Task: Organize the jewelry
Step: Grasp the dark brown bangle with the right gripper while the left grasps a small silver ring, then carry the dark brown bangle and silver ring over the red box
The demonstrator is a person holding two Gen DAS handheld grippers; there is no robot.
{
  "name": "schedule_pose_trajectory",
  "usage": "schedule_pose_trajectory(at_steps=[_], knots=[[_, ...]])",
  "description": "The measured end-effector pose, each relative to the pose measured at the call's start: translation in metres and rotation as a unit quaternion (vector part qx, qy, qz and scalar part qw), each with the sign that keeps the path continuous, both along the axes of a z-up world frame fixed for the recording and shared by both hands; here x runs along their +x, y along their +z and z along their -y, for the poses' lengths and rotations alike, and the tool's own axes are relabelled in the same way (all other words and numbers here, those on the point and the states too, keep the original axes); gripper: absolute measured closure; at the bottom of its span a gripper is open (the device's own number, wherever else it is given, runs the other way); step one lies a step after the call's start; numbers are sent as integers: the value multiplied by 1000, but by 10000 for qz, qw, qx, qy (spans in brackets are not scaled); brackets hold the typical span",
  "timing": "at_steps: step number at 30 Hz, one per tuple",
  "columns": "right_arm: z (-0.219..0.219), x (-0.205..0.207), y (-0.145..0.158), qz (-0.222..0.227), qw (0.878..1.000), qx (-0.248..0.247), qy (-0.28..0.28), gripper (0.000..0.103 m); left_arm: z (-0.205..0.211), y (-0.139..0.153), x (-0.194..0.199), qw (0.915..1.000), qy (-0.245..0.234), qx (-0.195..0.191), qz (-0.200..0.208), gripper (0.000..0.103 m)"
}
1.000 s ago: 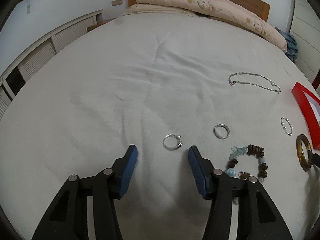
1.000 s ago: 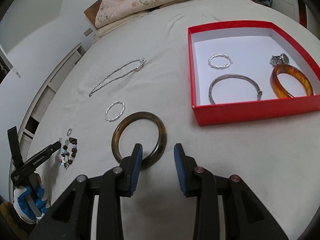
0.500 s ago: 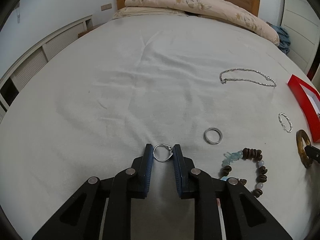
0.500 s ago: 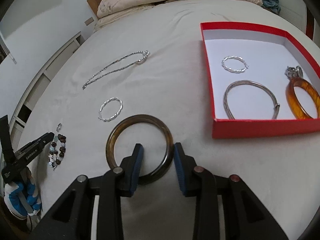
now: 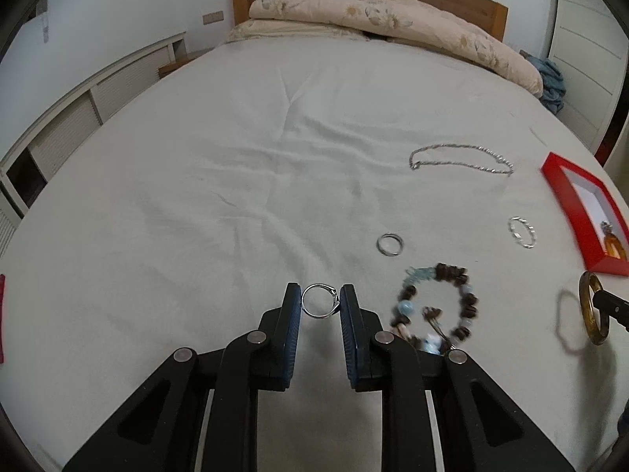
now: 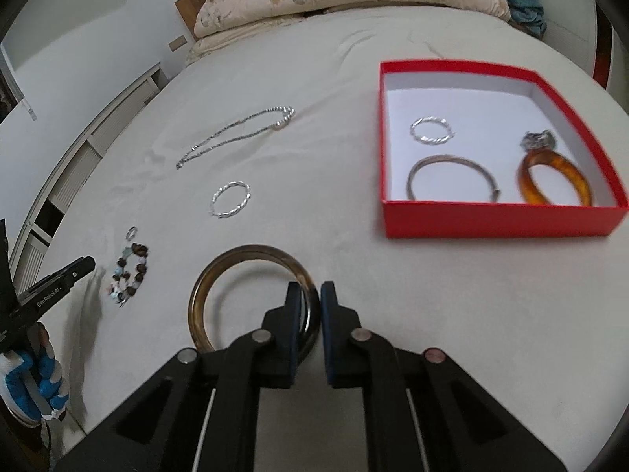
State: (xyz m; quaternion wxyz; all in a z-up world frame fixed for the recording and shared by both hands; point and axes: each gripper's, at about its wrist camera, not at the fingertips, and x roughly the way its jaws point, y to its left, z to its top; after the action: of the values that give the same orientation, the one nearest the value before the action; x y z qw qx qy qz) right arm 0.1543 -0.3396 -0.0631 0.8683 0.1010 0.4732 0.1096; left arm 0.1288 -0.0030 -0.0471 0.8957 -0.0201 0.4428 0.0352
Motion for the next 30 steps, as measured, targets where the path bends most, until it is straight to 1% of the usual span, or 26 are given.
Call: schedule_pose_trajectory(at_steps=[4, 8, 12, 18, 25, 30], knots=[[7, -18, 20, 115, 9999, -2, -60, 94, 0, 18, -18, 9999, -7, -25, 120, 83], [16, -46, 38, 240, 9997, 4, -93, 94, 3, 36, -39, 9997, -61, -64, 235, 83], [21, -66, 56, 356, 9993, 7, -136, 94, 4, 51, -56, 9993, -94, -160, 336, 83], [39, -95, 81, 574, 9980, 33, -245, 94, 26, 70, -78, 9983, -216, -315, 448, 83], [75, -109, 98, 751, 9960, 50, -488, 94, 63, 78, -76, 9969, -481, -409, 464, 83], [107, -102, 99, 792, 9944, 21, -699, 94, 103, 78, -54, 9952, -777, -432, 412, 83]])
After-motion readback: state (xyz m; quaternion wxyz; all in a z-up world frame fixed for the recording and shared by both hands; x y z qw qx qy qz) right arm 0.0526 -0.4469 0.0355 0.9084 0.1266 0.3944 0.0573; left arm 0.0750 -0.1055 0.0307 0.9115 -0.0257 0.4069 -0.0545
